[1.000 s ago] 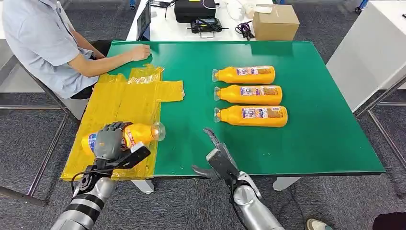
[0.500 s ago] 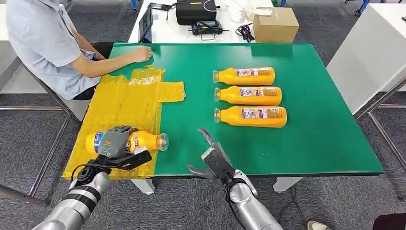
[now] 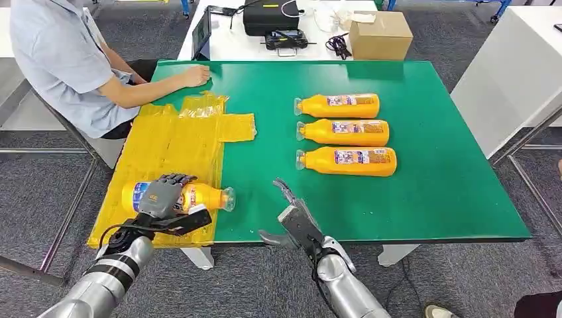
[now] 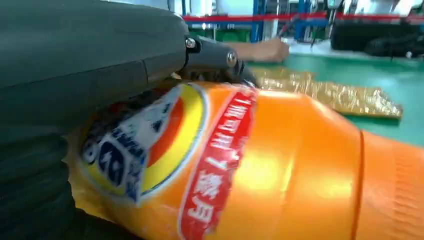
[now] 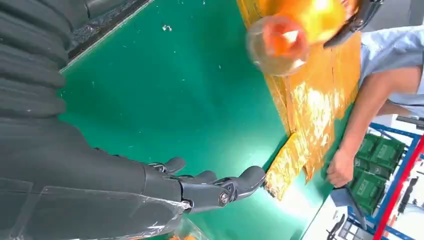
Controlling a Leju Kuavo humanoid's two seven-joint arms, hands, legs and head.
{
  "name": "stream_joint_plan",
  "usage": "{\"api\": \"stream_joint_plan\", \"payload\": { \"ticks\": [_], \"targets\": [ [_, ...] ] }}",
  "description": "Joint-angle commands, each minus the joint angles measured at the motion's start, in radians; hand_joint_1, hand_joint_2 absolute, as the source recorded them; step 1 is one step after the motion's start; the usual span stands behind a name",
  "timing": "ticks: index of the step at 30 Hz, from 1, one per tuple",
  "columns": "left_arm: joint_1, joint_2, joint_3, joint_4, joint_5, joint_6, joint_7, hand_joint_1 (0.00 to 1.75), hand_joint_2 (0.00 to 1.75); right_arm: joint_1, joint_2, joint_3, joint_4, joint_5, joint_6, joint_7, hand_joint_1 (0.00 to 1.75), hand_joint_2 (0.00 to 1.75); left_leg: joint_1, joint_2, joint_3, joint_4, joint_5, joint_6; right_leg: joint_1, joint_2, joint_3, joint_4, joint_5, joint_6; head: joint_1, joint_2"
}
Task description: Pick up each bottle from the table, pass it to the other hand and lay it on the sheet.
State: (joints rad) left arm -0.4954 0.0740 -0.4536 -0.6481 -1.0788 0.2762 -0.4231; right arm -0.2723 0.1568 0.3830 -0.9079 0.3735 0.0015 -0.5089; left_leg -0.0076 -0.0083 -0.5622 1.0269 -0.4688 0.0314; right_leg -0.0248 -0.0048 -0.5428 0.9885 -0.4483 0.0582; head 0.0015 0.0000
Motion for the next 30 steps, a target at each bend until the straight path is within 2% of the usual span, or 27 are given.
{"api": "stream_joint_plan", "payload": {
  "ticks": [1, 16, 20, 28, 30],
  "targets": [
    [0.000, 0.006, -0.047, 0.133, 0.021, -0.092, 0.016, 0.00, 1.75, -0.049, -0.009, 0.020, 0.077, -0.007, 0.001, -0.007, 0.00, 1.75, 0.001, 0.002, 0.001, -0.001, 0.000, -0.001, 0.001, 0.002, 0.000, -0.001, 0.001, -0.002, 0.000, 0.000],
    [0.000, 0.006, -0.047, 0.133, 0.021, -0.092, 0.016, 0.00, 1.75, -0.049, -0.009, 0.020, 0.077, -0.007, 0.001, -0.007, 0.00, 1.75, 0.002, 0.003, 0.000, -0.002, 0.002, -0.002, 0.002, 0.003, 0.000, -0.003, 0.003, -0.004, 0.000, 0.000],
    [-0.024, 0.019, -0.069, 0.160, 0.052, -0.193, 0.048, 0.00, 1.75, -0.057, -0.005, 0.018, 0.089, -0.009, 0.001, -0.010, 0.00, 1.75, 0.001, 0.002, 0.000, -0.001, 0.001, -0.002, 0.002, 0.002, 0.000, -0.001, 0.002, -0.003, 0.000, 0.000],
    [-0.021, 0.021, -0.081, 0.175, 0.056, -0.193, 0.054, 0.00, 1.75, -0.068, -0.004, 0.019, 0.105, -0.009, 0.000, -0.013, 0.00, 1.75, 0.002, 0.004, 0.002, -0.002, 0.002, -0.002, 0.002, 0.003, 0.001, -0.003, 0.004, -0.004, 0.000, 0.000],
    [-0.031, 0.031, -0.101, 0.196, 0.061, -0.281, 0.092, 0.00, 1.75, -0.082, -0.003, 0.026, 0.124, -0.003, -0.009, -0.020, 0.00, 1.75, 0.002, 0.005, 0.001, -0.002, 0.002, -0.002, 0.002, 0.004, 0.001, -0.002, 0.004, -0.004, 0.000, 0.000]
  ]
}}
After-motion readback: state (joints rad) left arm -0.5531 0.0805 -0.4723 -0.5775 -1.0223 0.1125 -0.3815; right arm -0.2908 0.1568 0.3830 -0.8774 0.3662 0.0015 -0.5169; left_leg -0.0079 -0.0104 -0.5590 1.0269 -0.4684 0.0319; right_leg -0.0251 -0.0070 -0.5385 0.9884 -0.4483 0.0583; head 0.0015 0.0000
